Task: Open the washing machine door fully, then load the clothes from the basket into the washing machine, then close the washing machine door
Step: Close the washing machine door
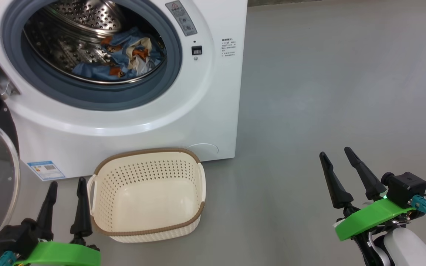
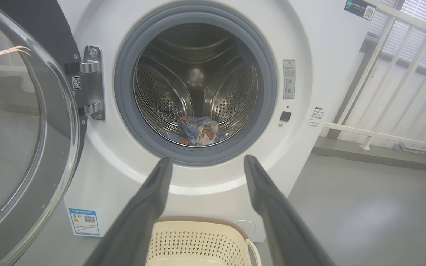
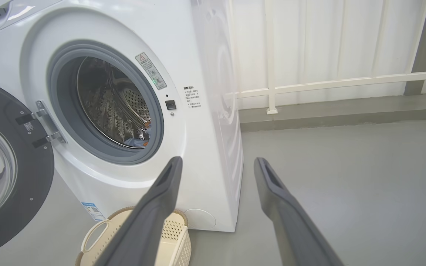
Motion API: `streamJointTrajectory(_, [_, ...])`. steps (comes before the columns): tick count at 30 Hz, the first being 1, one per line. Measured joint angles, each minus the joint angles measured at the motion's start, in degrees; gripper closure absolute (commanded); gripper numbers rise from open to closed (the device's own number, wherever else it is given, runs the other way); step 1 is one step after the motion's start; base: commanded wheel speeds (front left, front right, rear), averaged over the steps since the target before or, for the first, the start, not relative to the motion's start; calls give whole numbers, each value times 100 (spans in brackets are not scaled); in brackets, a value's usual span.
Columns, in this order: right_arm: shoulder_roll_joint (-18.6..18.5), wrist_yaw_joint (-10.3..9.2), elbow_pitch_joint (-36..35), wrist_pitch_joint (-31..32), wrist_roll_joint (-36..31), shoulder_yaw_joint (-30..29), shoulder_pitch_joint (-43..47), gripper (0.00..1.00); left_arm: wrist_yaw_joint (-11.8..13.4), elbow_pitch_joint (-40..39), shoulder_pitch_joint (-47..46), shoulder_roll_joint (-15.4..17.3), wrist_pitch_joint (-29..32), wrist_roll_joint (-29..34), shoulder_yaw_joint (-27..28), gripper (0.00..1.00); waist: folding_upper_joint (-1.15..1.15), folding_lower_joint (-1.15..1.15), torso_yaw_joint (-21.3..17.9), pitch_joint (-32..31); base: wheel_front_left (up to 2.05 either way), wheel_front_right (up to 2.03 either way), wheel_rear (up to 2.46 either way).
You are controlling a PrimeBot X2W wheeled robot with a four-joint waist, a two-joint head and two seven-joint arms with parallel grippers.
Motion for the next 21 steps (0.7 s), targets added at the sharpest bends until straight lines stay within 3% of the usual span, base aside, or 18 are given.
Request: streamJointTrajectory(21, [-12, 0, 35, 0, 1, 41, 1, 0, 0, 0, 26, -2, 0, 9, -4, 0, 0, 0, -9, -93, -17, 17, 0])
